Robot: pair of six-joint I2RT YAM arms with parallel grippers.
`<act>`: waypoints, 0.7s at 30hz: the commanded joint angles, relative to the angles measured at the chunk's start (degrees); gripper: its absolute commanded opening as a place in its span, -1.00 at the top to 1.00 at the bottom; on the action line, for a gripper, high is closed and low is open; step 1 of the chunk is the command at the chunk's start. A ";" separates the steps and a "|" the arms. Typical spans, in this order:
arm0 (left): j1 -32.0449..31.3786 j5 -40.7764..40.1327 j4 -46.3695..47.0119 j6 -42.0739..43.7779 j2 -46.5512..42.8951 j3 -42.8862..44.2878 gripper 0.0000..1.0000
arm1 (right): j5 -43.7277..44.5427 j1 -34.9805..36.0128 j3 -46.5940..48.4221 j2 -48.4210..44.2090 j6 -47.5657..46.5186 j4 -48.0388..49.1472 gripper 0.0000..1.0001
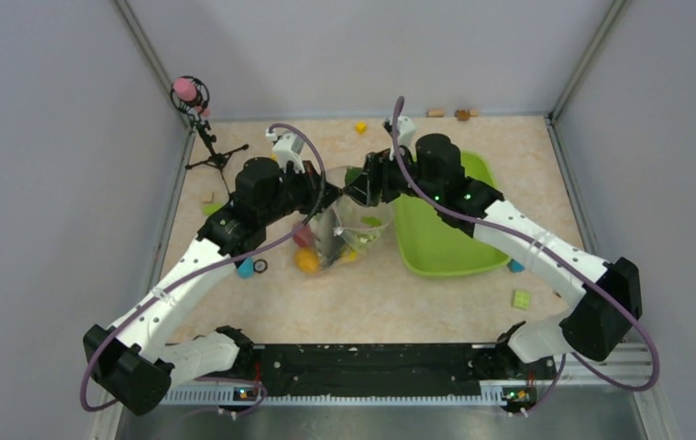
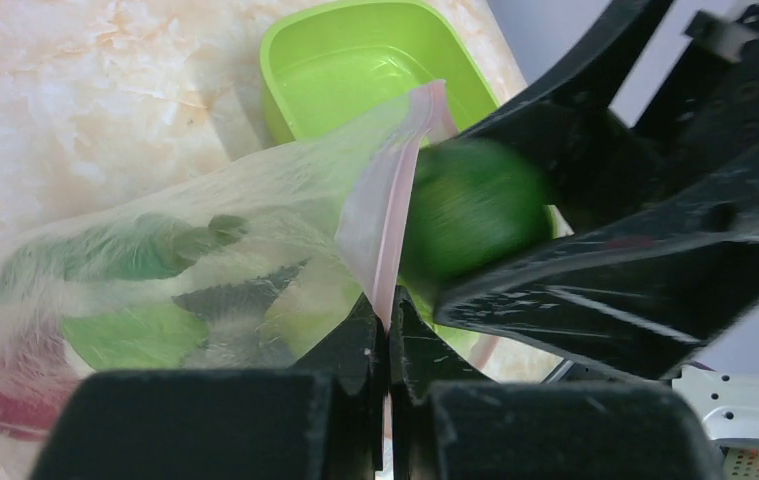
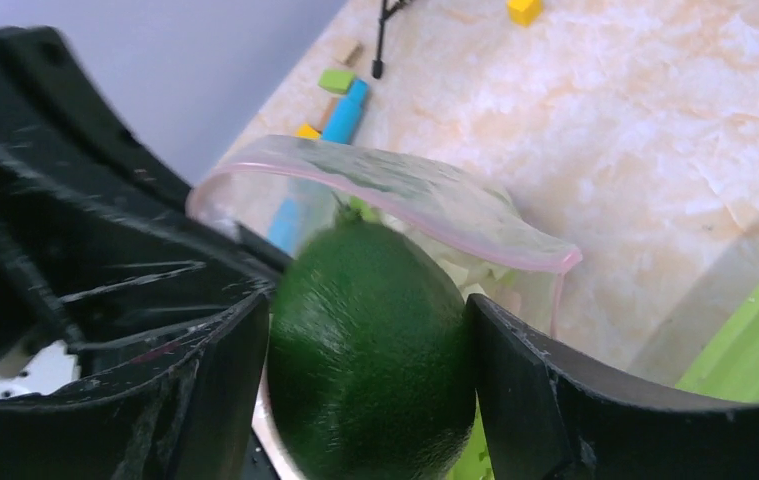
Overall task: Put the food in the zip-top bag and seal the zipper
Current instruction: Place the fake fruit in the zipper food storage bag.
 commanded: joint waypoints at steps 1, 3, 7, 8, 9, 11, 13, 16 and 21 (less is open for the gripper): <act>0.52 0.74 3.78 0.54 -0.93 0.44 1.00 | 5.05 1.59 4.99 1.84 -2.72 -3.21 -0.51; 0.50 0.68 3.73 0.63 -0.93 0.42 1.00 | 6.03 2.28 5.59 2.14 -3.66 -3.67 -0.61; 0.53 0.58 3.78 0.72 -0.94 0.41 1.00 | 7.14 2.90 5.90 1.64 -4.72 -4.17 -0.67; 0.47 0.53 3.72 0.75 -0.94 0.42 1.00 | 7.15 2.91 5.79 1.29 -4.81 -4.33 -0.67; 0.52 0.44 3.70 0.75 -0.96 0.39 1.00 | 7.20 2.91 5.62 0.92 -5.11 -4.45 -0.67; 0.50 0.24 3.61 0.77 -1.03 0.34 1.00 | 7.67 2.92 5.35 -0.29 -5.88 -4.99 -0.67; 0.50 0.22 3.61 0.96 -1.12 0.42 1.00 | 9.27 2.91 4.76 -1.79 -7.21 -5.43 -0.66; 0.49 1.99 4.11 1.88 -1.00 0.39 1.00 | 13.58 2.86 5.16 -3.54 -9.34 -6.66 -0.70; 0.48 9.53 4.05 6.65 -0.77 1.46 1.00 | 16.38 2.89 10.05 -1.69 -16.89 -11.37 -0.73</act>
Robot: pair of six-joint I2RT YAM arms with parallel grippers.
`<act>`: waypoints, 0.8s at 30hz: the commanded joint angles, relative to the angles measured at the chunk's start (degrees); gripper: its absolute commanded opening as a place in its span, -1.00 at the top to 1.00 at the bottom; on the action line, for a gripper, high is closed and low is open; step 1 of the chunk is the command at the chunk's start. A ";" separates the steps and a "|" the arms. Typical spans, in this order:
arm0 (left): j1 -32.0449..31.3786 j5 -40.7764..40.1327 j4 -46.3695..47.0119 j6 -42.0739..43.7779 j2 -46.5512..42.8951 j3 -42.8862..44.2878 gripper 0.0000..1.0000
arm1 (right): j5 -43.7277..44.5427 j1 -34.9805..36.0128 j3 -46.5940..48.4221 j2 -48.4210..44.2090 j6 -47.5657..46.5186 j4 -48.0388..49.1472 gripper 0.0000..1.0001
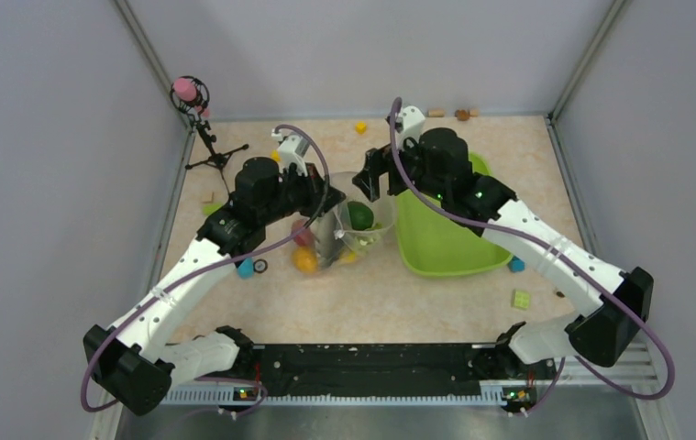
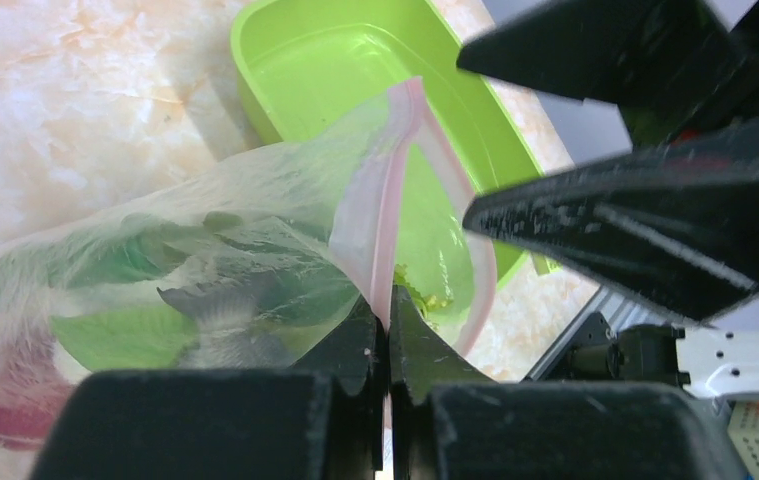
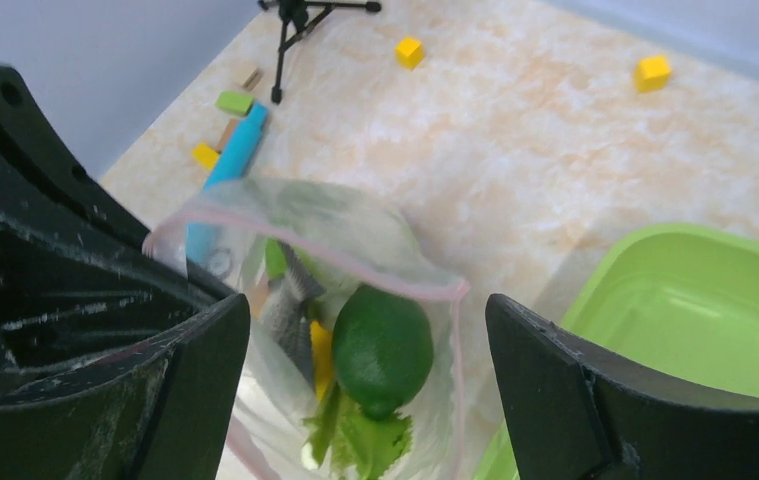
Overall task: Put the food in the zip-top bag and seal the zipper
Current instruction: Place the fake fruit in the zipper food storage bag, then adjust the zipper food storage bag at the center of the board.
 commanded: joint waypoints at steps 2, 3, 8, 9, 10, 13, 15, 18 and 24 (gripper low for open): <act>0.20 8.26 4.68 6.58 -0.96 1.55 1.00 | 5.59 0.59 8.80 2.23 -8.82 -6.13 -0.70; 0.23 9.38 4.63 7.50 -0.91 1.67 1.00 | 5.27 0.60 10.37 3.57 -9.68 -7.92 -0.66; 0.22 14.75 3.02 9.76 -0.20 3.16 1.00 | -0.58 0.59 13.91 7.82 -12.77 -14.23 -0.50; 0.22 14.81 2.60 9.80 -0.04 3.47 1.00 | -1.20 0.59 13.27 7.75 -12.89 -14.48 -0.49; 0.22 14.67 2.45 9.81 0.10 3.61 1.00 | -1.54 0.59 12.20 7.46 -12.90 -14.51 -0.48; 0.20 13.56 1.36 9.97 0.56 3.77 1.00 | -0.90 0.54 9.13 5.82 -12.93 -14.33 -0.48; 0.23 13.20 0.56 10.10 1.07 3.80 1.00 | 1.27 0.59 7.31 4.21 -12.26 -14.15 -0.48; 0.21 13.37 -0.41 10.21 1.63 2.90 1.00 | 7.38 0.59 5.14 1.23 -9.38 -13.97 -0.48; 0.18 14.32 -2.36 8.98 1.65 0.55 1.00 | 9.18 0.58 -3.60 -9.30 -5.60 -12.21 -0.47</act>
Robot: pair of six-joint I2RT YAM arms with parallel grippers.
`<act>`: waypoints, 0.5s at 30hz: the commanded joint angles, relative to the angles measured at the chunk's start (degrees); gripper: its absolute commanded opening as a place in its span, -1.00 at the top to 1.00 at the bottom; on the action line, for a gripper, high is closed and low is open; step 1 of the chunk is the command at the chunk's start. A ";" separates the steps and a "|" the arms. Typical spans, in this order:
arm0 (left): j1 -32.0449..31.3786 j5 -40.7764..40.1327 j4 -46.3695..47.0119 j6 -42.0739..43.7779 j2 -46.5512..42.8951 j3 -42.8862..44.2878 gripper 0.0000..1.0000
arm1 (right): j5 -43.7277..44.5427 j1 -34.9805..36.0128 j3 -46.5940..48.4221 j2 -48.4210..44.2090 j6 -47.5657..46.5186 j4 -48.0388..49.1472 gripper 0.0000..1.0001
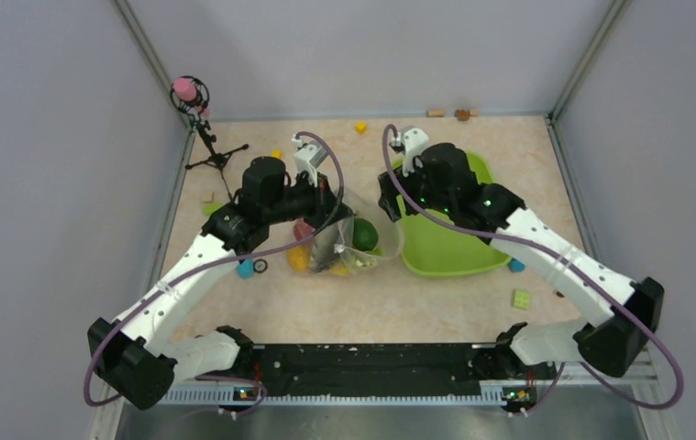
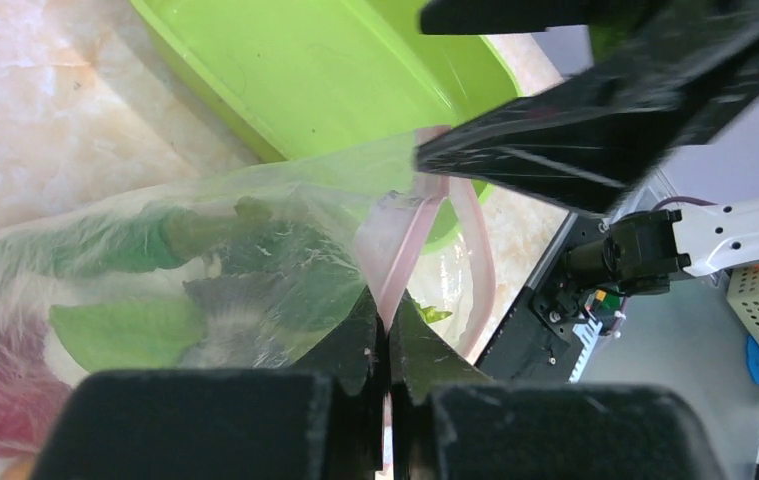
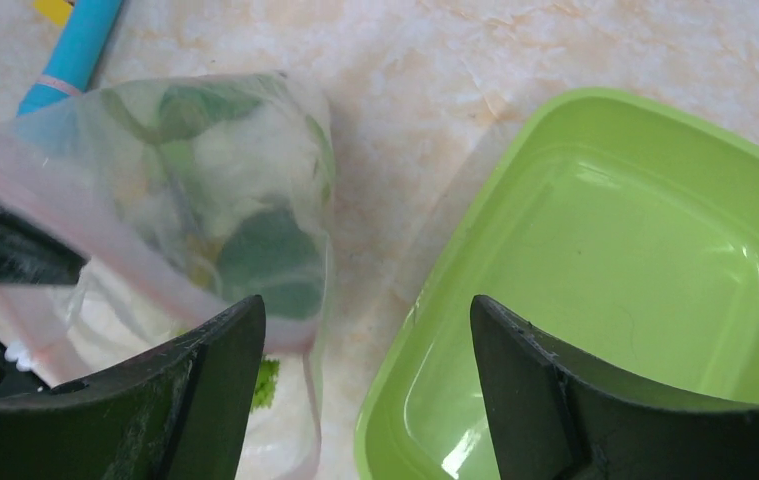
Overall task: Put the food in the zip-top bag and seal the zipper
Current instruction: Adjust the zipper food storage bag at the center of the board.
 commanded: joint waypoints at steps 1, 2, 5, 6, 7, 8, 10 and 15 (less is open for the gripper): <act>0.11 2.27 1.43 -0.55 -0.48 -0.37 1.00 | 1.60 0.58 -6.32 -10.96 5.10 3.33 -0.47; 0.19 2.84 1.36 -0.93 -0.60 -0.67 1.00 | 0.04 0.61 -9.30 -12.93 6.00 5.21 -0.47; 0.14 4.11 1.60 -1.40 -0.89 -1.08 1.00 | -5.32 0.59 -16.29 -16.99 8.49 9.50 -0.47; 0.19 4.29 1.67 -1.53 -0.93 -1.03 1.00 | -6.36 0.58 -17.62 -17.51 8.95 10.21 -0.47; 0.20 4.78 1.74 -1.56 -0.81 -0.99 1.00 | -6.45 0.59 -18.53 -17.65 9.36 11.13 -0.48; 0.20 5.35 1.80 -1.63 -0.56 -0.92 1.00 | -6.09 0.54 -19.09 -17.31 9.49 11.92 -0.48; 0.19 6.92 1.98 -1.89 0.02 -0.81 1.00 | -4.42 0.59 -18.90 -15.42 9.94 14.55 -0.49; 0.19 11.47 3.17 -2.20 1.21 -0.87 1.00 | 1.10 0.59 -14.70 -6.51 13.59 17.90 0.22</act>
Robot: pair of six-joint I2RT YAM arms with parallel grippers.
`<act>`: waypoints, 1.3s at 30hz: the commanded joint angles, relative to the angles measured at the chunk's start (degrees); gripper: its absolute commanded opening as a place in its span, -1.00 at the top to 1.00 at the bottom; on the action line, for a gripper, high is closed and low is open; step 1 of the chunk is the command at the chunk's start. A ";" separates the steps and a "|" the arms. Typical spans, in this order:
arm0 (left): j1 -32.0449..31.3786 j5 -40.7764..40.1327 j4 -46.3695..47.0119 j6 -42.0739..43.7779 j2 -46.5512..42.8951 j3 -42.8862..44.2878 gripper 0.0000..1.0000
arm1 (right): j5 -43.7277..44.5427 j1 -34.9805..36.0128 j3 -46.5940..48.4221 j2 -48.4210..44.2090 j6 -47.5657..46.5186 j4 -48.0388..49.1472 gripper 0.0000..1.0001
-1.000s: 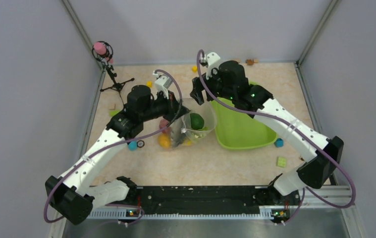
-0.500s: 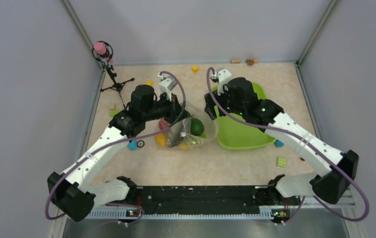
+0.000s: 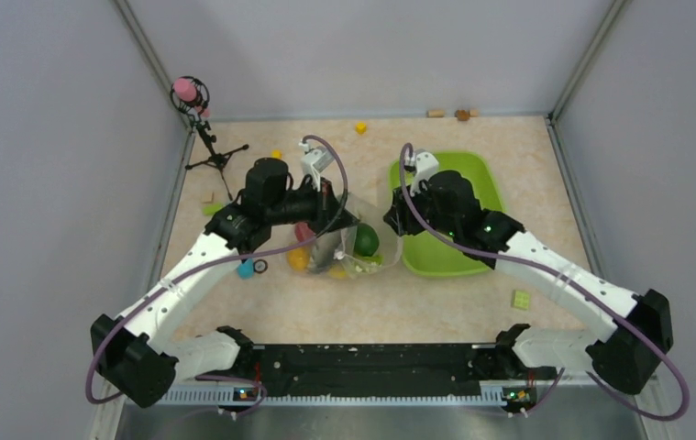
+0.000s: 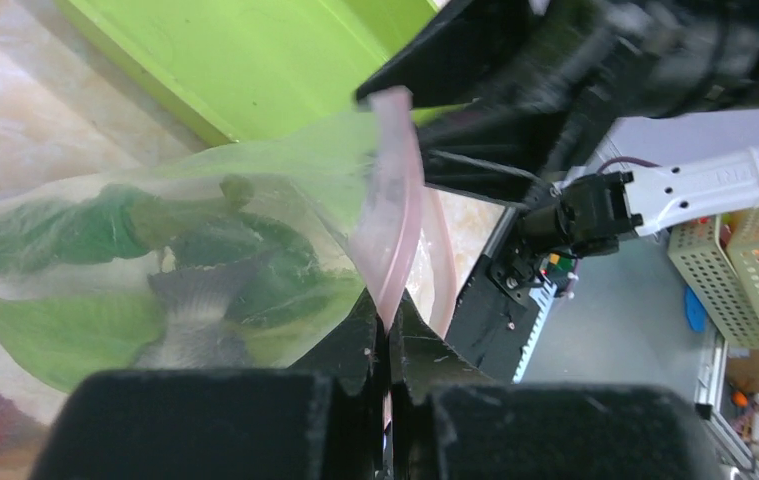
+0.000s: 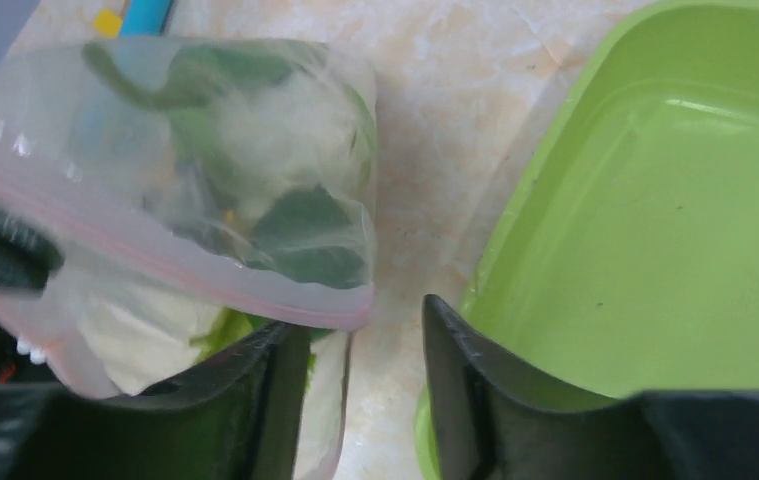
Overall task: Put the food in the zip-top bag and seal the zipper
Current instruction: Adjust the zipper food storage bag at the center of the board.
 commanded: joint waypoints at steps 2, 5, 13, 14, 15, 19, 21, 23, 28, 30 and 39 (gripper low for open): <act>0.11 5.90 2.92 -0.06 1.05 0.41 1.00 | 4.78 0.61 6.65 7.92 5.40 6.02 0.78; 0.08 6.08 1.18 1.87 0.98 1.97 1.00 | 1.81 0.67 10.61 8.60 5.63 4.65 1.00; 0.08 0.20 -2.63 5.18 -4.35 2.67 -0.59 | 1.51 0.70 19.58 10.55 9.77 -5.49 1.00; 0.11 -0.82 -2.54 5.07 -5.78 1.90 -0.90 | 2.08 0.68 21.14 11.49 10.10 -7.03 1.00; 0.10 -1.25 -2.17 5.07 -7.58 0.71 -0.96 | 2.99 0.67 22.60 12.47 10.43 -8.45 1.00; -0.97 -3.03 6.00 5.72 -16.79 -9.66 -0.96 | 4.82 0.69 28.95 16.41 11.92 -13.29 1.00; -1.74 -5.72 9.57 5.84 -20.98 -14.44 -0.96 | 7.18 0.68 32.78 18.01 12.38 -16.57 1.00; -2.53 -8.35 12.29 6.46 -23.46 -17.93 -0.96 | 10.42 0.68 34.45 18.57 13.47 -17.85 1.00; -6.50 -10.14 18.49 10.84 -25.56 -24.26 -0.94 | 13.06 0.75 37.31 19.98 14.27 -21.40 1.00; -8.72 -12.91 24.18 12.97 -27.50 -28.66 -0.92 | 12.28 0.68 36.95 19.98 14.30 -21.20 1.00; -11.27 -14.79 44.60 14.89 -25.93 -37.09 -0.76 | 9.63 0.68 34.49 18.56 14.76 -19.49 1.00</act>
